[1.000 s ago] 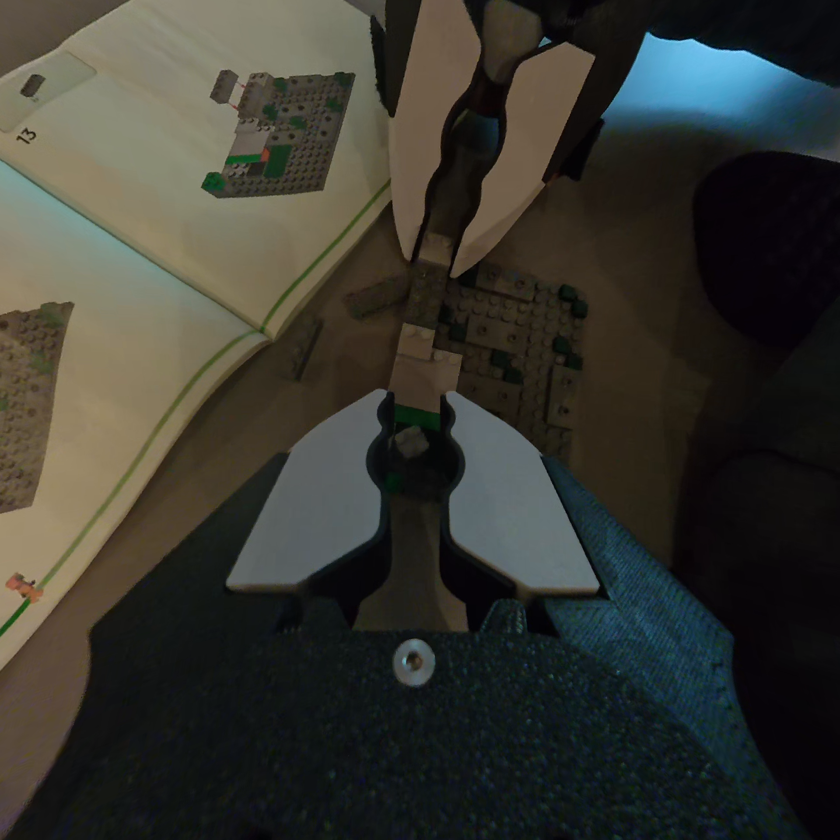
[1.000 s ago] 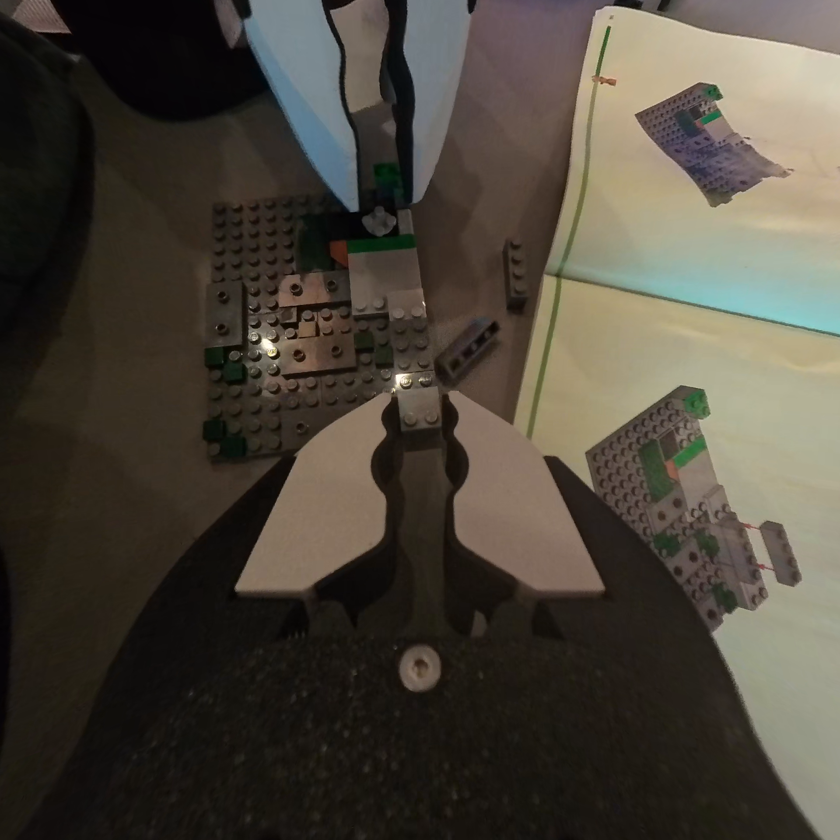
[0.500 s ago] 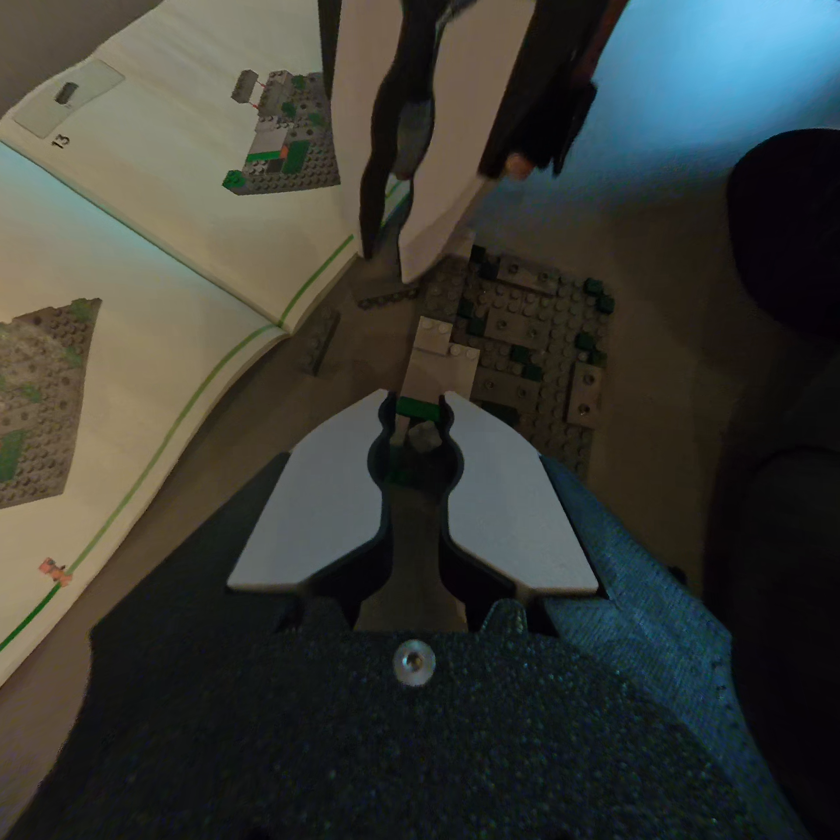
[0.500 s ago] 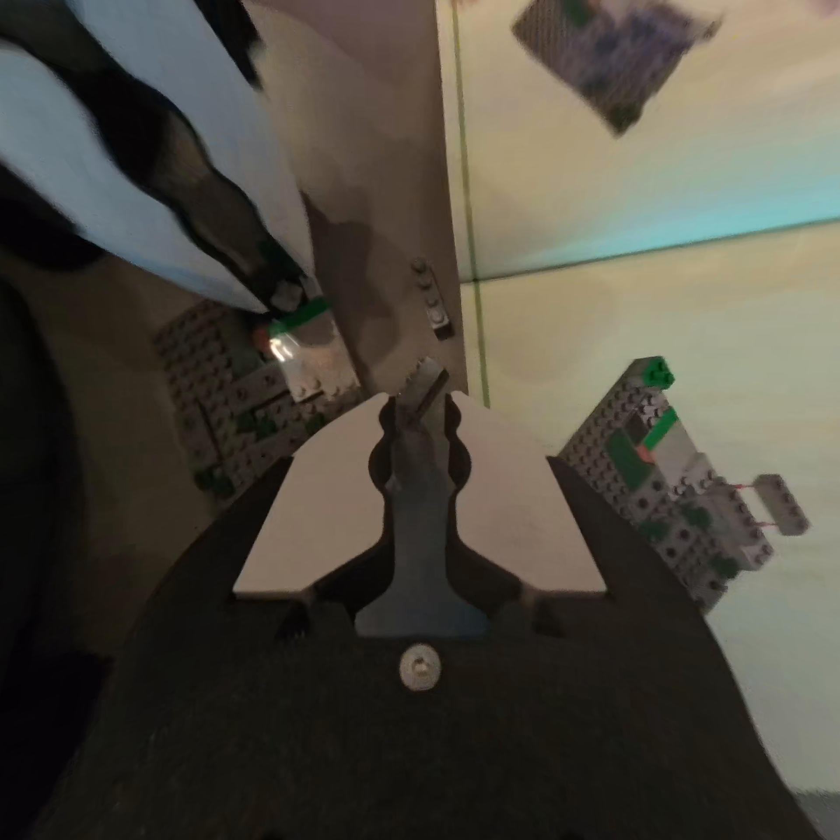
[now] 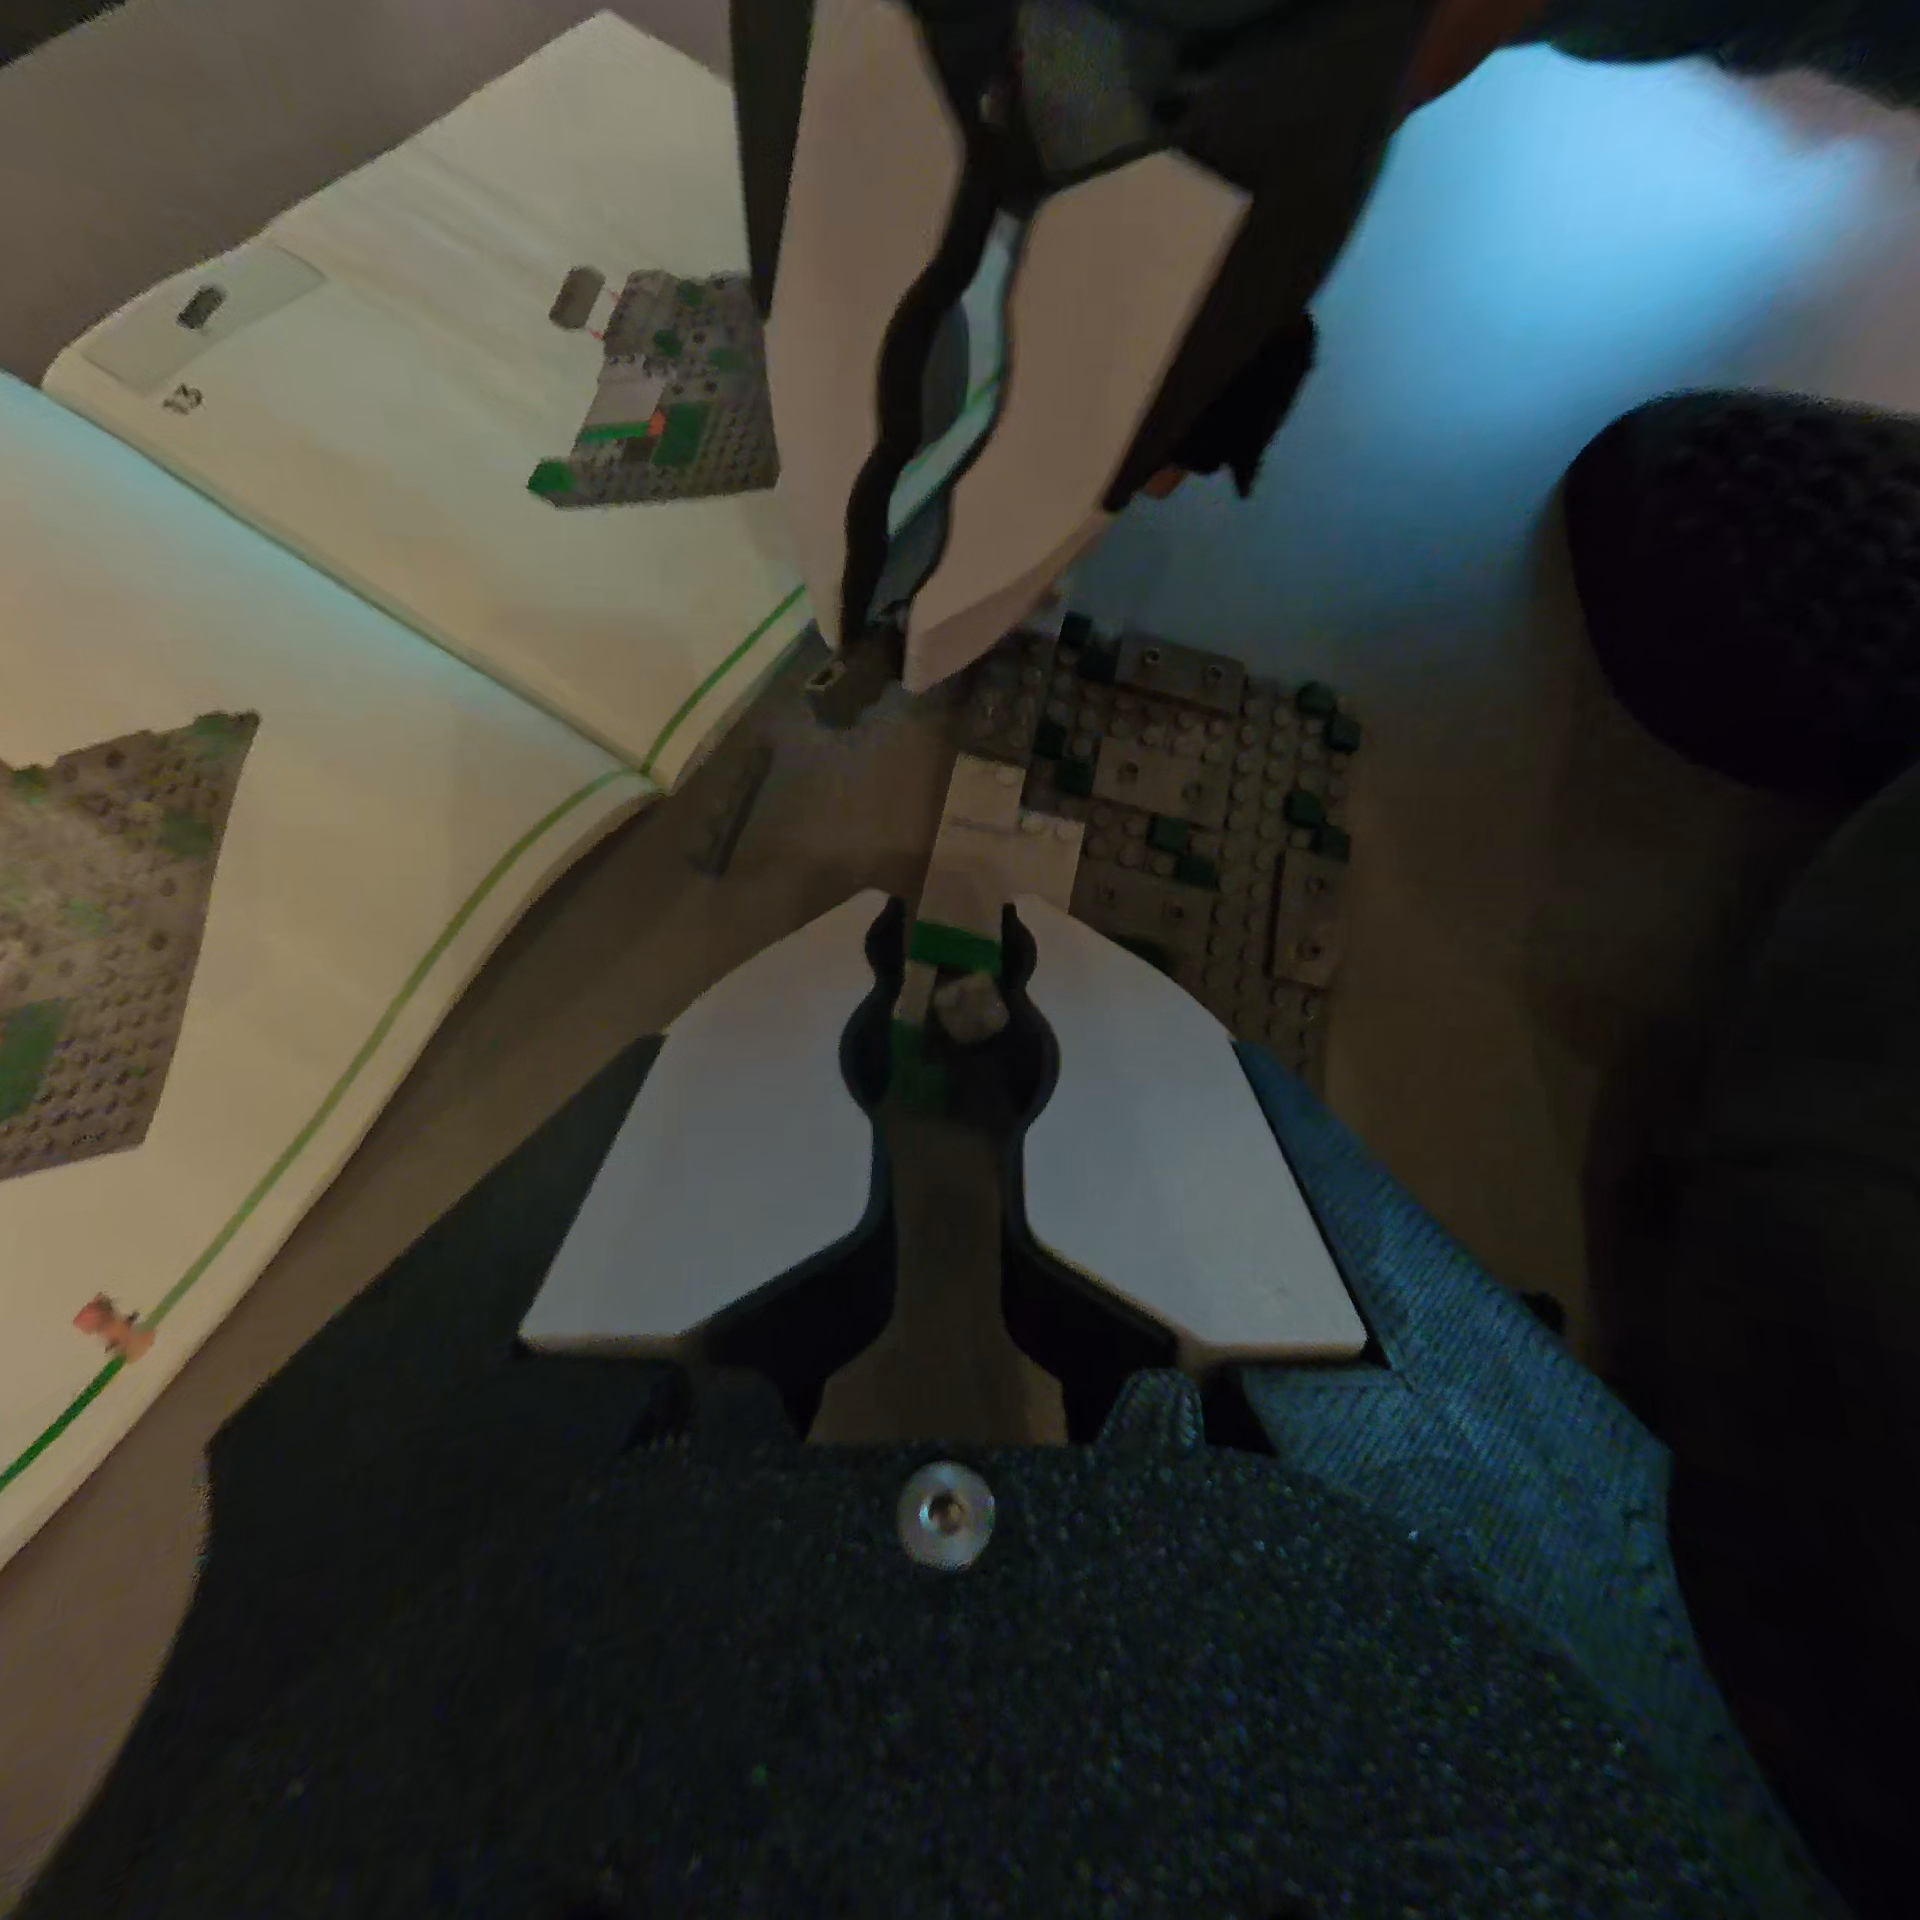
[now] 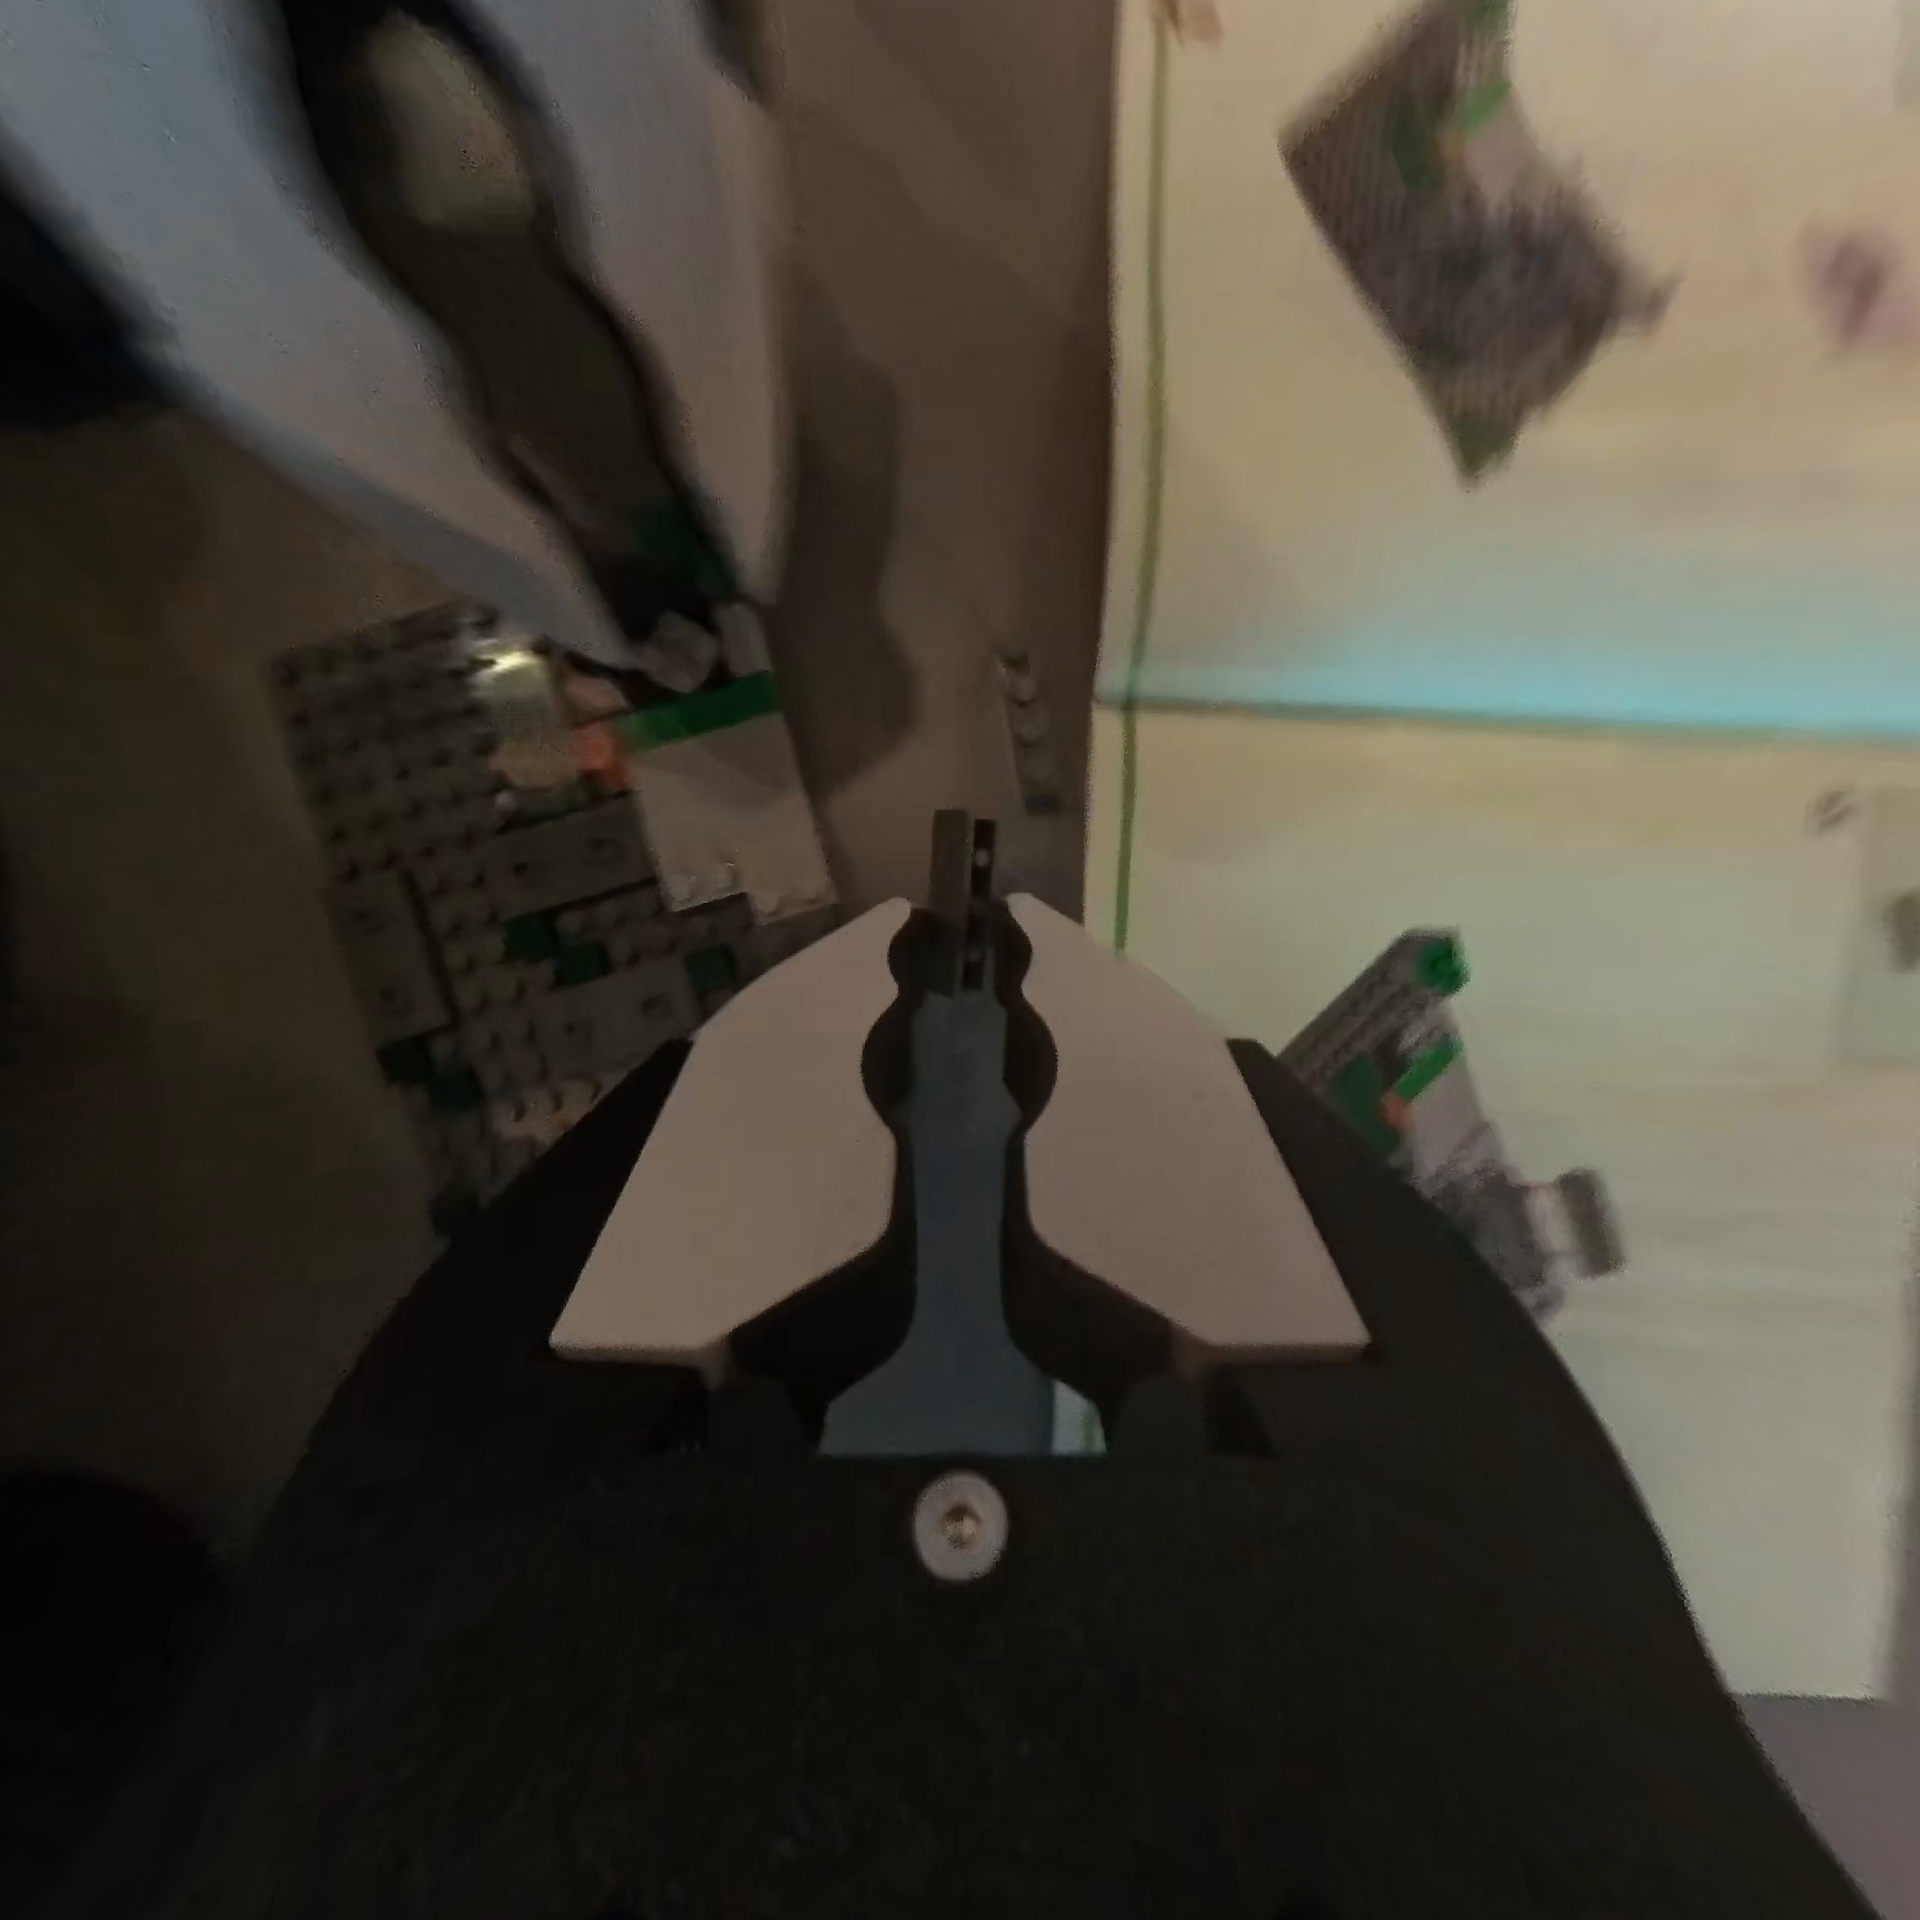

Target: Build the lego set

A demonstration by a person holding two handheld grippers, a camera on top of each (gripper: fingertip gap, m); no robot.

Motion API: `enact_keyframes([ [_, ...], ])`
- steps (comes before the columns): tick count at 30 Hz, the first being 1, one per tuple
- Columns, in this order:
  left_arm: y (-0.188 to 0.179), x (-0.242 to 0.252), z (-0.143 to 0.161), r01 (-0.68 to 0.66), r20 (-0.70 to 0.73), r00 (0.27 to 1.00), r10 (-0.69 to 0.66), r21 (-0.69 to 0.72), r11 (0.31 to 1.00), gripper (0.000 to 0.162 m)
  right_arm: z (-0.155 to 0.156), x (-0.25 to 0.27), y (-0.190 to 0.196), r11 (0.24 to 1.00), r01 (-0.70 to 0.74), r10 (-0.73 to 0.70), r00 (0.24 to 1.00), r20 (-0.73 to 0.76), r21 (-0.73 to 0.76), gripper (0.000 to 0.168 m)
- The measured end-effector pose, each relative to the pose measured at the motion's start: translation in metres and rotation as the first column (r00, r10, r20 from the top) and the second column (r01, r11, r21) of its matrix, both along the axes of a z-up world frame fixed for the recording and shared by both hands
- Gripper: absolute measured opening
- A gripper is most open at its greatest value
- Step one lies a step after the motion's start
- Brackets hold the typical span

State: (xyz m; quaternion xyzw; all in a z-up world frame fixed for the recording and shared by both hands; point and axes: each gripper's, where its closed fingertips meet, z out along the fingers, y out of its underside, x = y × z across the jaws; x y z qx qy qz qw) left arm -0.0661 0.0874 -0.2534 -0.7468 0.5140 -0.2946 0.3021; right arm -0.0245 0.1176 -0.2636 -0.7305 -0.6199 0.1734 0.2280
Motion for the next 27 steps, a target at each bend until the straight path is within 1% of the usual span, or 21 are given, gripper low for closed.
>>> enact_keyframes([
  [2,0.001,0.005,0.004,-0.001,0.033,0.999,0.002,-0.017,1.0,0.019,0.014,-0.004,-0.012,0.993,-0.099,0.101,0.995,-0.026,0.063,0.011],
  [4,0.002,0.011,0.01,0.014,0.065,0.998,-0.013,-0.007,1.0,0.021,0.022,-0.006,-0.024,0.988,-0.141,0.144,0.988,-0.055,0.061,0.012],
  [8,-0.005,0.022,0.019,0.101,0.08,0.992,-0.102,0.023,0.995,0.022,0.03,-0.006,-0.041,0.986,-0.16,0.165,0.981,-0.101,0.051,0.011],
  [12,-0.024,0.036,0.026,0.188,0.163,0.971,-0.174,-0.074,0.979,0.018,0.031,-0.005,-0.05,0.982,-0.173,0.18,0.978,-0.103,0.074,0.011],
  [15,-0.026,0.039,0.026,0.183,0.17,0.972,-0.165,-0.098,0.978,0.011,0.032,-0.004,-0.053,0.982,-0.169,0.179,0.978,-0.11,0.088,0.011],
  [18,-0.028,0.043,0.03,0.171,0.212,0.968,-0.133,-0.17,0.971,0.01,0.036,-0.002,-0.053,0.981,-0.148,0.164,0.978,-0.132,0.125,0.011],
  [19,-0.027,0.043,0.032,0.158,0.236,0.966,-0.108,-0.204,0.966,0.009,0.039,-0.002,-0.051,0.979,-0.132,0.155,0.977,-0.148,0.154,0.012],
  [21,-0.023,0.043,0.037,0.128,0.291,0.956,-0.04,-0.289,0.949,0.009,0.048,0.0,-0.049,0.964,-0.109,0.153,0.973,-0.173,0.241,0.021],
  [23,-0.019,0.042,0.043,0.114,0.345,0.938,0.023,-0.372,0.921,0.009,0.054,0.004,-0.047,0.931,-0.088,0.157,0.973,-0.17,0.355,0.025],
  [25,-0.018,0.042,0.049,0.125,0.391,0.918,0.063,-0.437,0.891,0.008,0.056,0.008,-0.043,0.861,-0.071,0.159,0.978,-0.133,0.504,0.027],
  [27,-0.019,0.043,0.056,0.147,0.427,0.9,0.09,-0.491,0.858,0.008,0.06,0.008,-0.04,0.749,-0.051,0.155,0.983,-0.099,0.66,0.027],
])
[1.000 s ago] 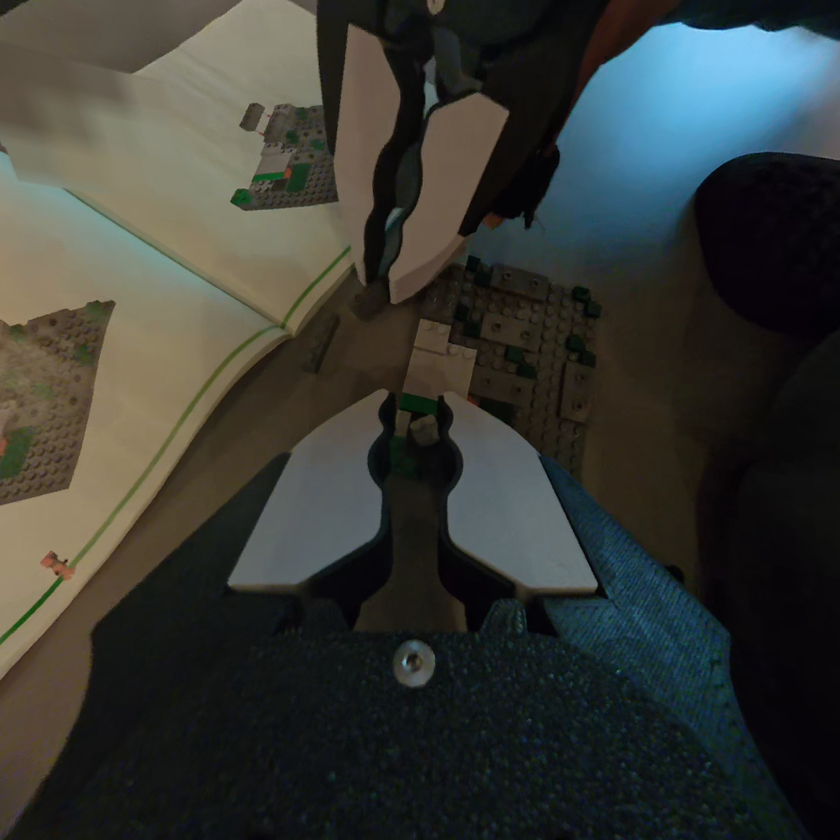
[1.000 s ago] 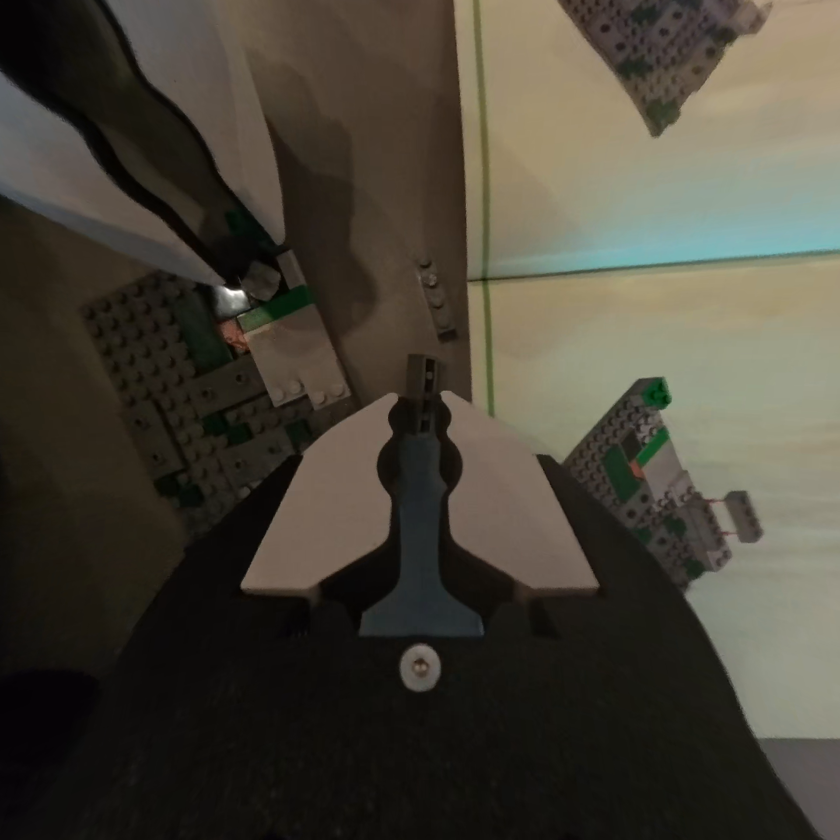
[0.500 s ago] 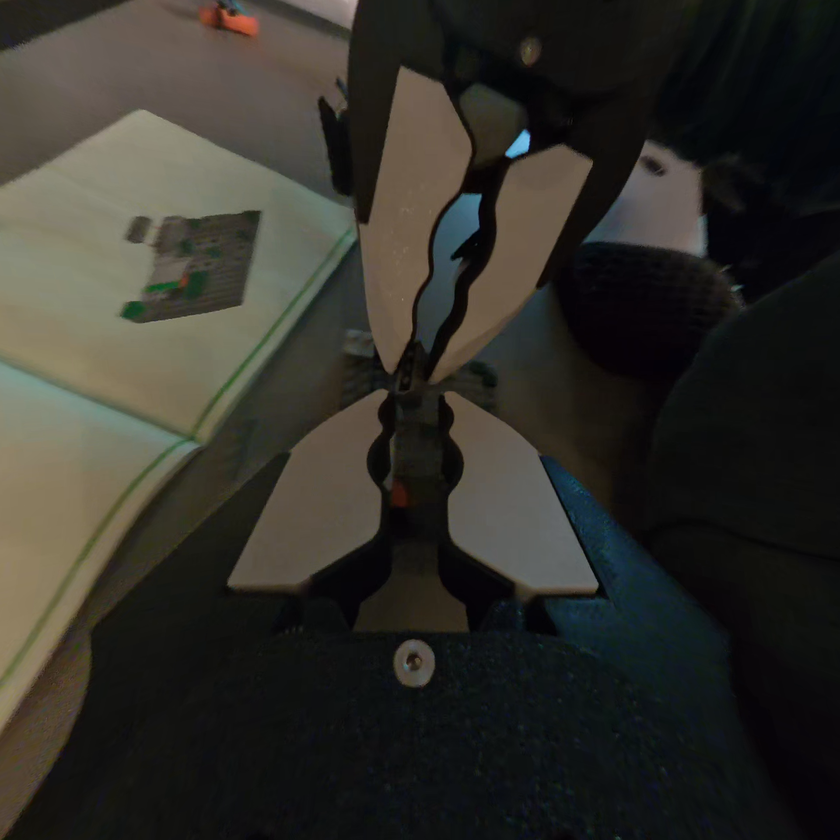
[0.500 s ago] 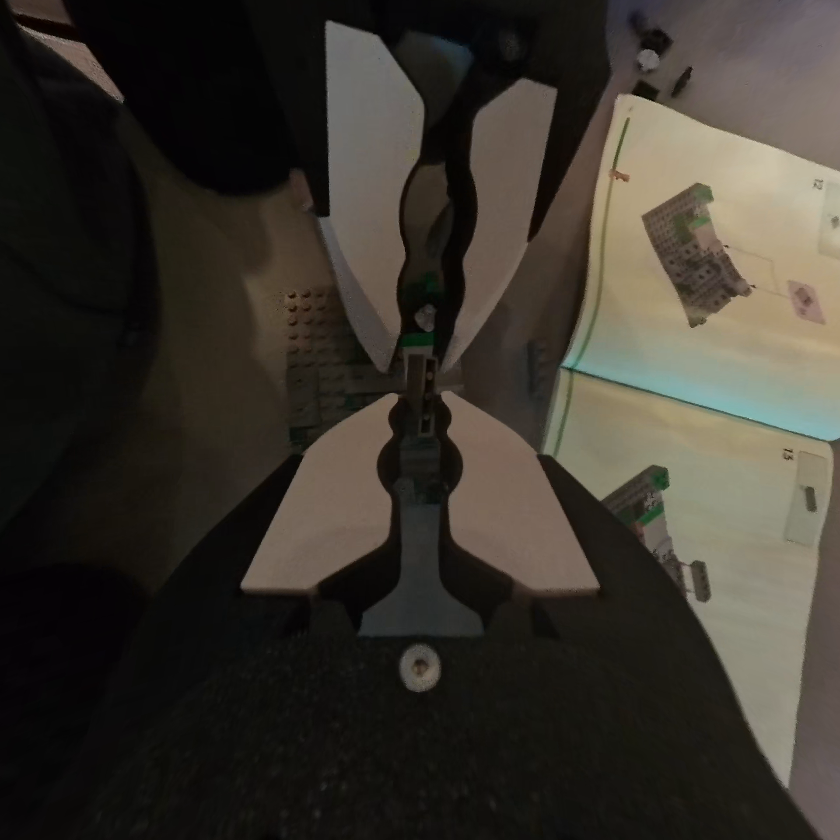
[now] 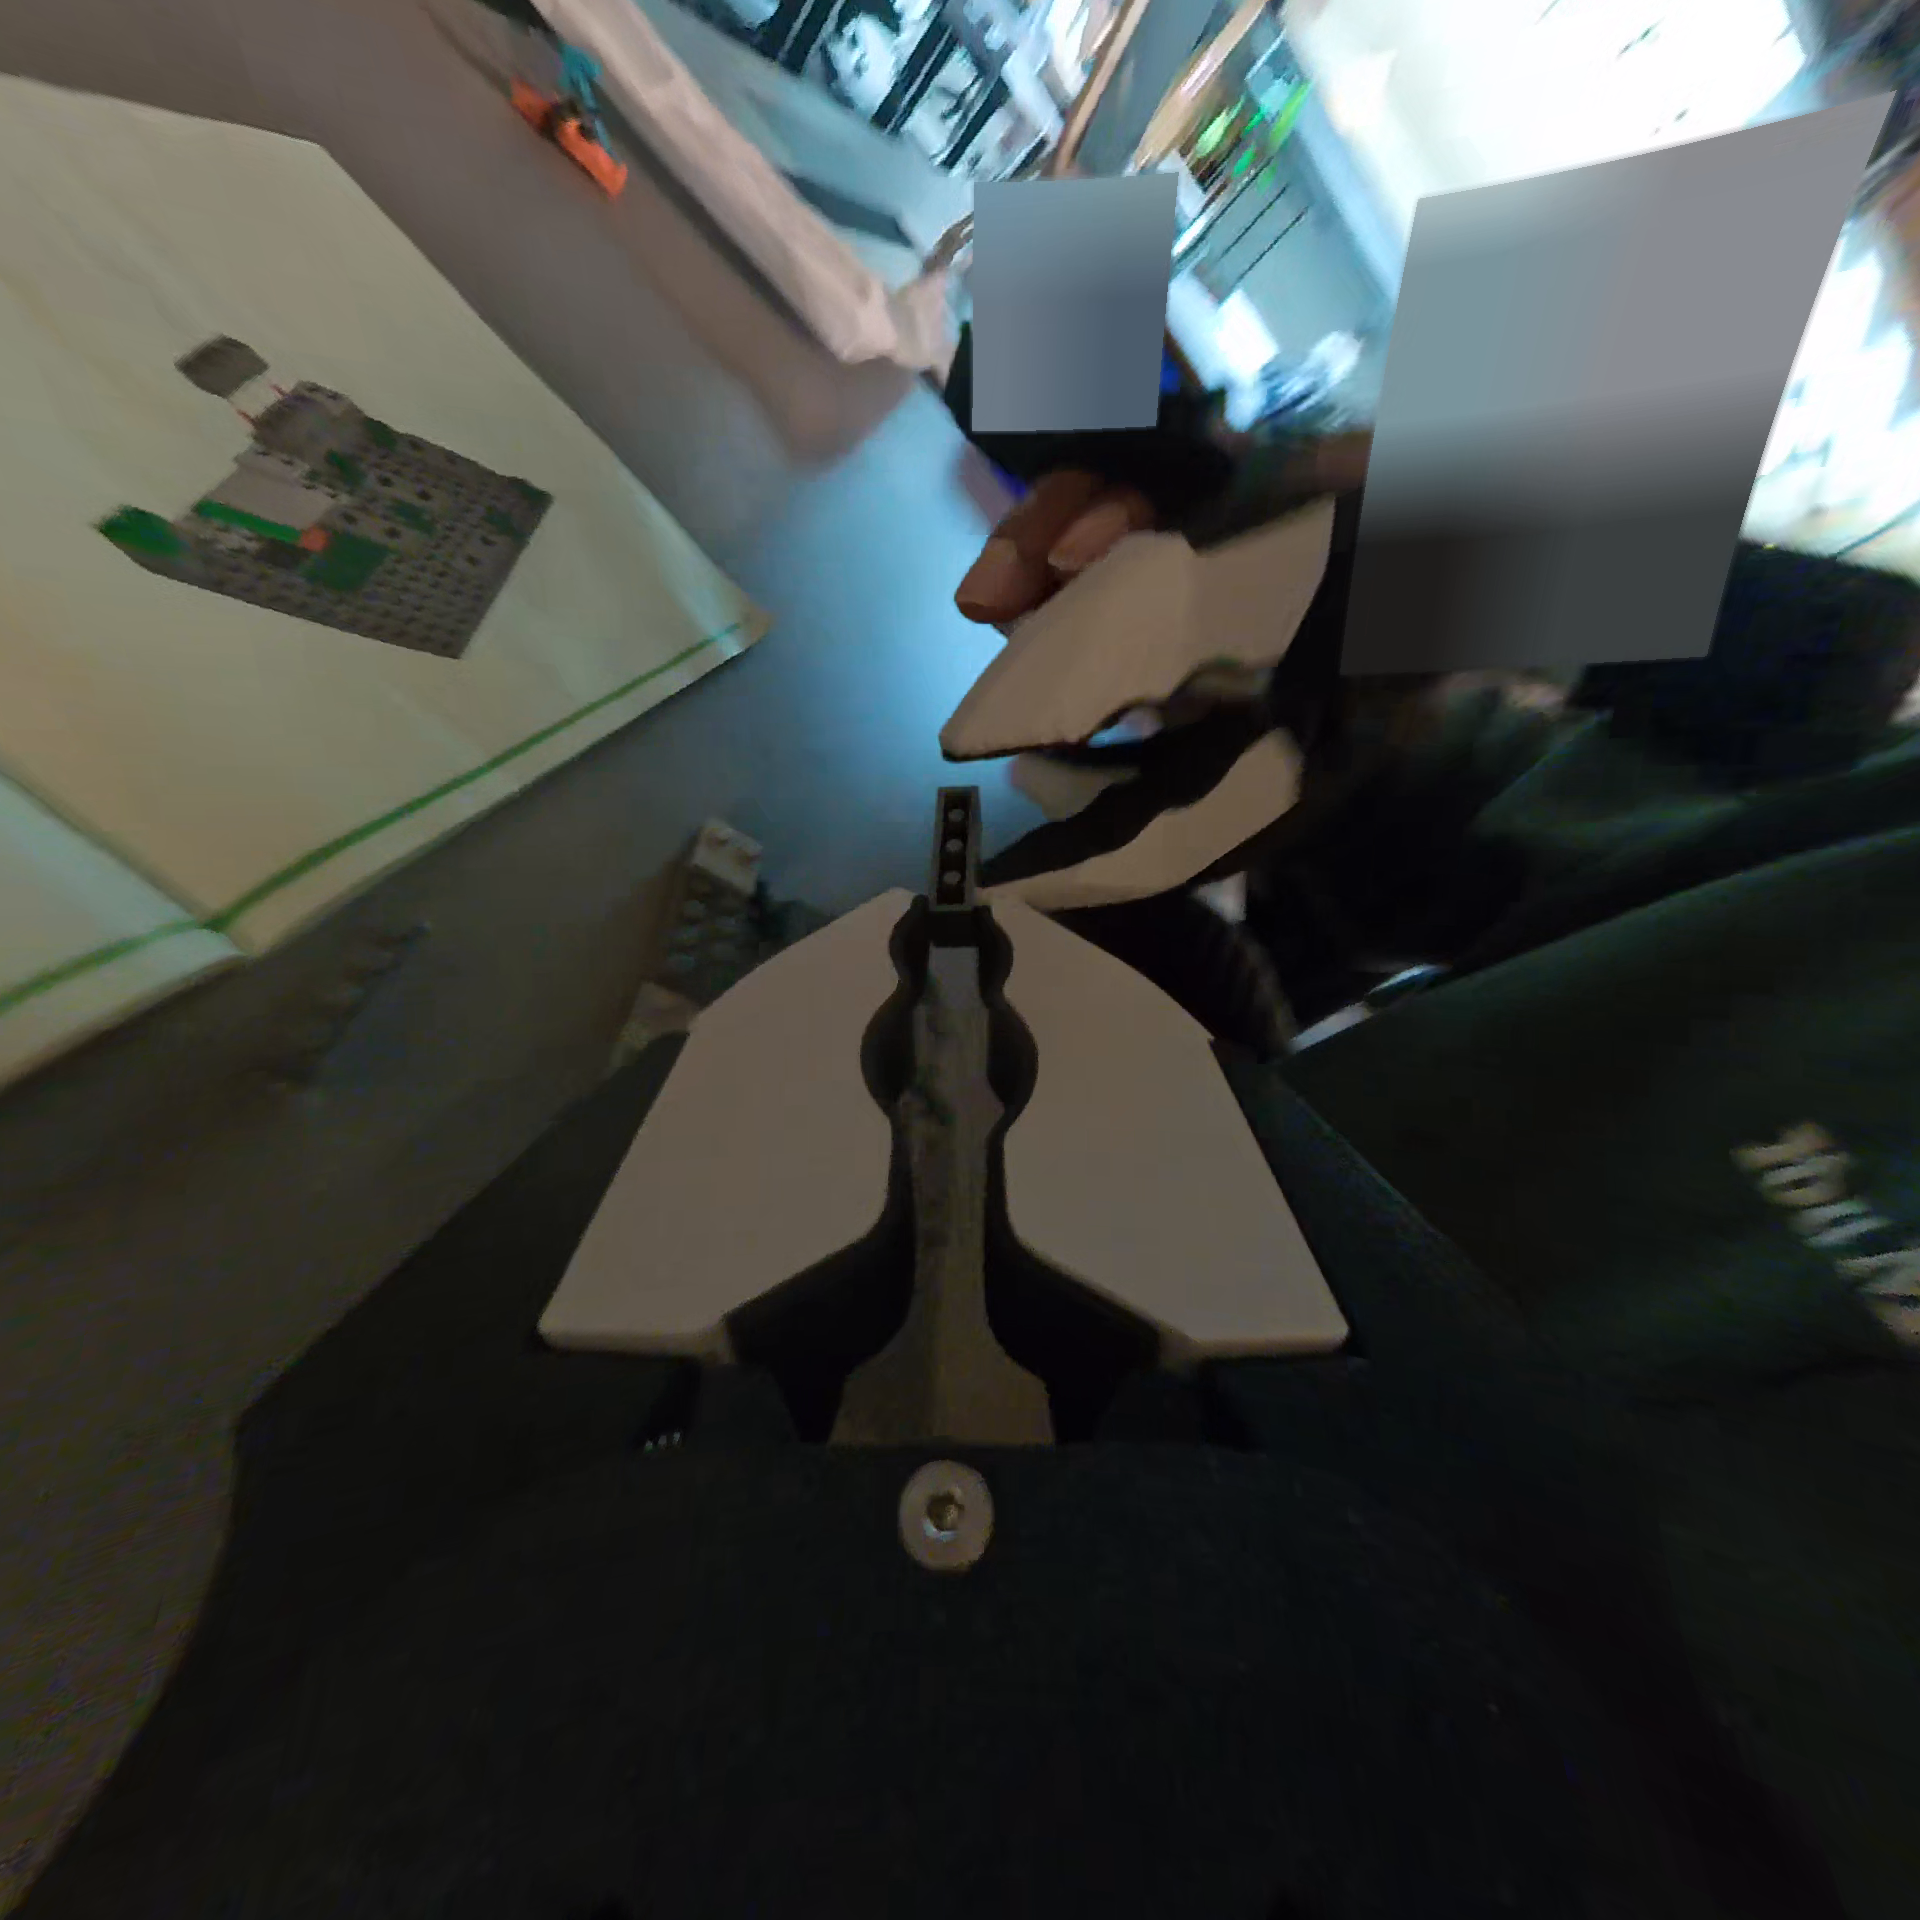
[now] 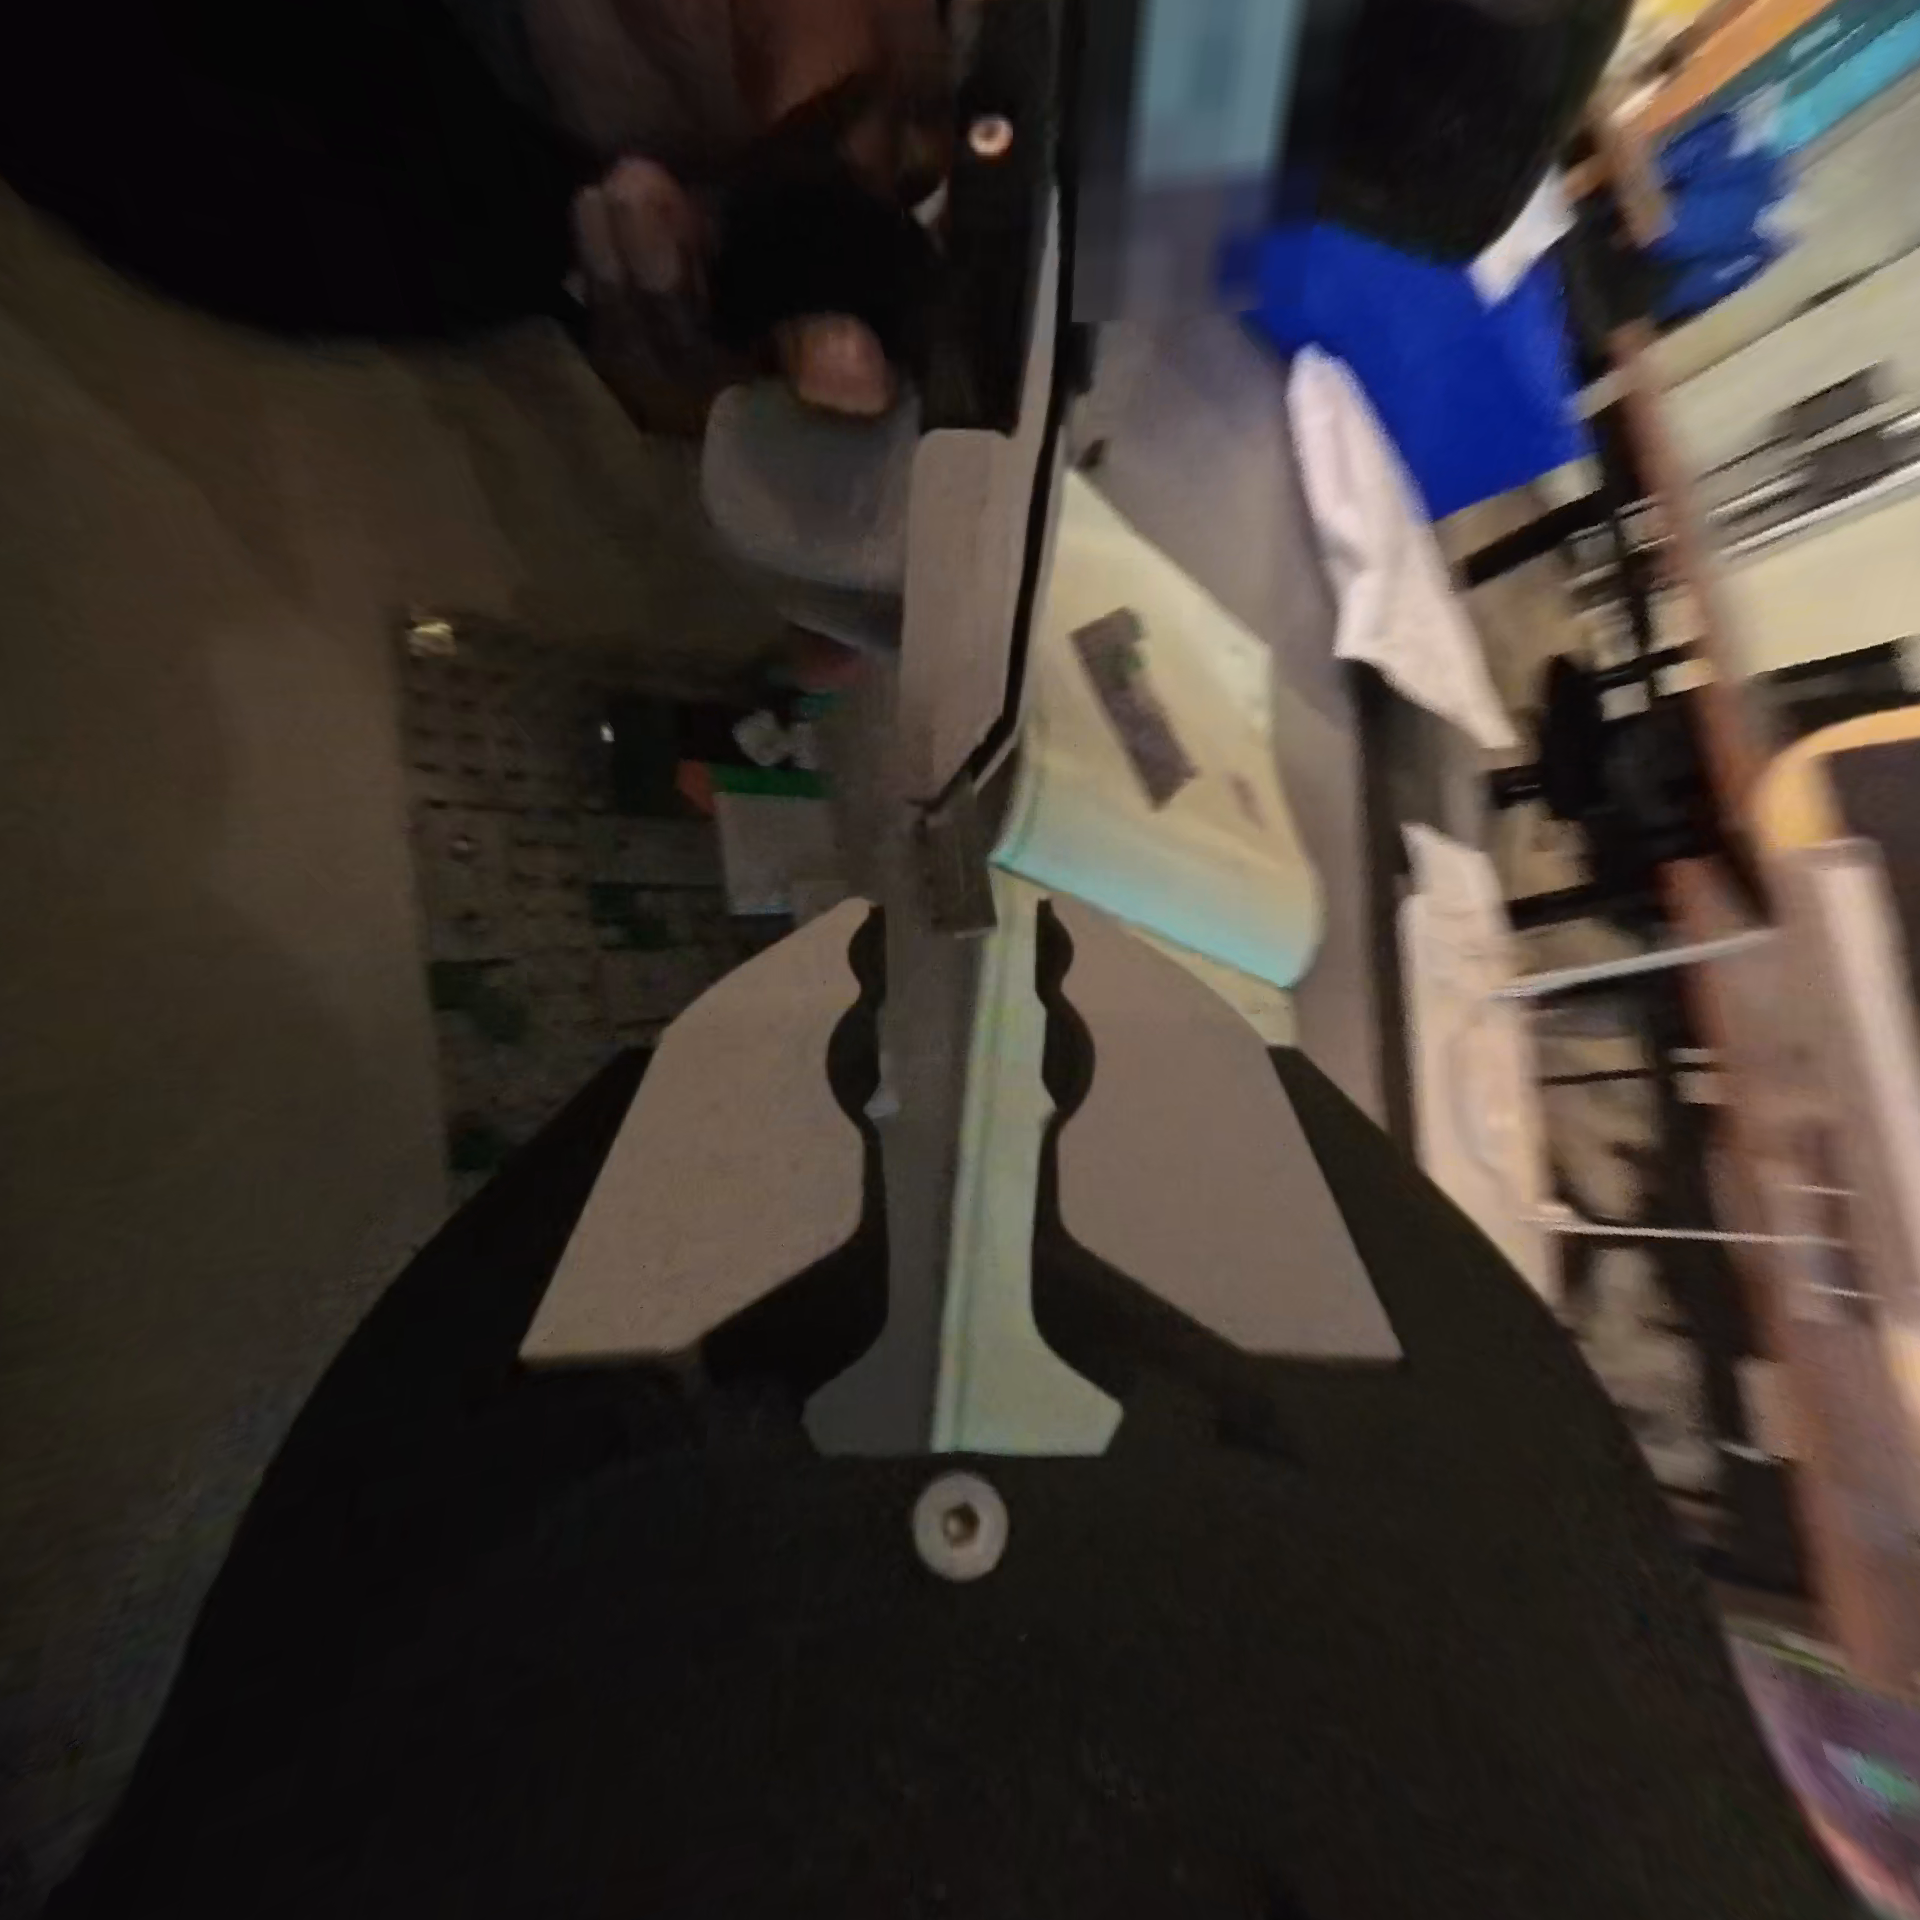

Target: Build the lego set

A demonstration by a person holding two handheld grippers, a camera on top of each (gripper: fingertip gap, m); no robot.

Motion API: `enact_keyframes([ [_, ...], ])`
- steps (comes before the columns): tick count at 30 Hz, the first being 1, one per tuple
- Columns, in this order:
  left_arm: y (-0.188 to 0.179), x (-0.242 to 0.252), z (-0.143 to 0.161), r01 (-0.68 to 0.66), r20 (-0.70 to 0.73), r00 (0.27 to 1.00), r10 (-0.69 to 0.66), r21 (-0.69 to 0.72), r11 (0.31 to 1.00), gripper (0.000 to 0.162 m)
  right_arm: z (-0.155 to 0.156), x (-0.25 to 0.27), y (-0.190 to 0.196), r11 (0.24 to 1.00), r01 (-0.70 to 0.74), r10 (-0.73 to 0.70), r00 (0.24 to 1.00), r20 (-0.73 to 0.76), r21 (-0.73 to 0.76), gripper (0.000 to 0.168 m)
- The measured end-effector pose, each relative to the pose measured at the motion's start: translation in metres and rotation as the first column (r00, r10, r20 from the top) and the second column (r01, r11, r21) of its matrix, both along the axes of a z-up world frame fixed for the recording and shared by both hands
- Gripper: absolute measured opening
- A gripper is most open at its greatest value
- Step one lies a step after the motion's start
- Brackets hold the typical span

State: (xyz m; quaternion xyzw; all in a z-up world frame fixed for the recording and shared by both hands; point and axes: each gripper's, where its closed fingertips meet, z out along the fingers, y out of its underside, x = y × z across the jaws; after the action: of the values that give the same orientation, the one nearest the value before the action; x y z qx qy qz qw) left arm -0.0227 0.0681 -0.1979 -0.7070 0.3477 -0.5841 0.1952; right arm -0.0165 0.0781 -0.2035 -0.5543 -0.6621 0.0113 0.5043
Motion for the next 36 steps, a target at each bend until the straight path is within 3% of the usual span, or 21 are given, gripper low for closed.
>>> enact_keyframes([
  [6,-0.005,0.006,0.008,0.022,0.077,0.997,-0.009,-0.172,0.985,0.008,0.011,-0.004,-0.004,0.94,0.006,-0.008,1.0,0.006,0.342,0.02],
  [12,-0.006,0.006,0.008,0.032,0.104,0.995,-0.006,-0.251,0.967,0.008,0.007,-0.001,-0.004,0.905,-0.031,0.004,0.998,0.063,0.423,0.013],
  [17,-0.006,0.003,0.003,0.021,0.098,0.995,0.004,-0.255,0.967,0.008,0.003,-0.003,-0.004,0.92,-0.043,0.021,0.998,0.059,0.391,0.012],
  [20,-0.005,0.002,-0.002,0.012,0.061,0.998,-0.006,-0.1,0.995,0.013,0.0,-0.003,-0.005,0.957,-0.047,0.041,0.999,0.026,0.287,0.011],
  [22,-0.002,-0.001,-0.011,-0.004,-0.003,1.0,0.004,0.084,0.996,0.02,-0.005,-0.001,-0.004,0.986,-0.054,0.055,0.998,-0.001,0.159,0.011],
  [25,0.003,-0.006,-0.02,-0.001,-0.116,0.992,0.048,0.376,0.926,0.022,-0.011,-0.001,-0.008,0.988,-0.087,0.079,0.994,-0.071,-0.125,0.011],
  [27,0.005,-0.007,-0.02,0.017,-0.153,0.985,0.074,0.526,0.85,0.022,-0.015,-0.001,-0.01,0.944,-0.103,0.076,0.993,-0.095,-0.315,0.011],
  [31,0.004,-0.005,-0.019,0.081,-0.196,0.977,0.088,0.717,0.693,0.02,-0.023,-0.001,-0.016,0.776,-0.094,0.04,0.994,-0.1,-0.623,0.011],
  [36,-0.005,-0.003,-0.018,0.15,-0.213,0.976,0.036,0.788,0.597,0.018,-0.026,-0.001,-0.022,0.595,-0.095,0.016,0.994,-0.106,-0.798,0.011],
])
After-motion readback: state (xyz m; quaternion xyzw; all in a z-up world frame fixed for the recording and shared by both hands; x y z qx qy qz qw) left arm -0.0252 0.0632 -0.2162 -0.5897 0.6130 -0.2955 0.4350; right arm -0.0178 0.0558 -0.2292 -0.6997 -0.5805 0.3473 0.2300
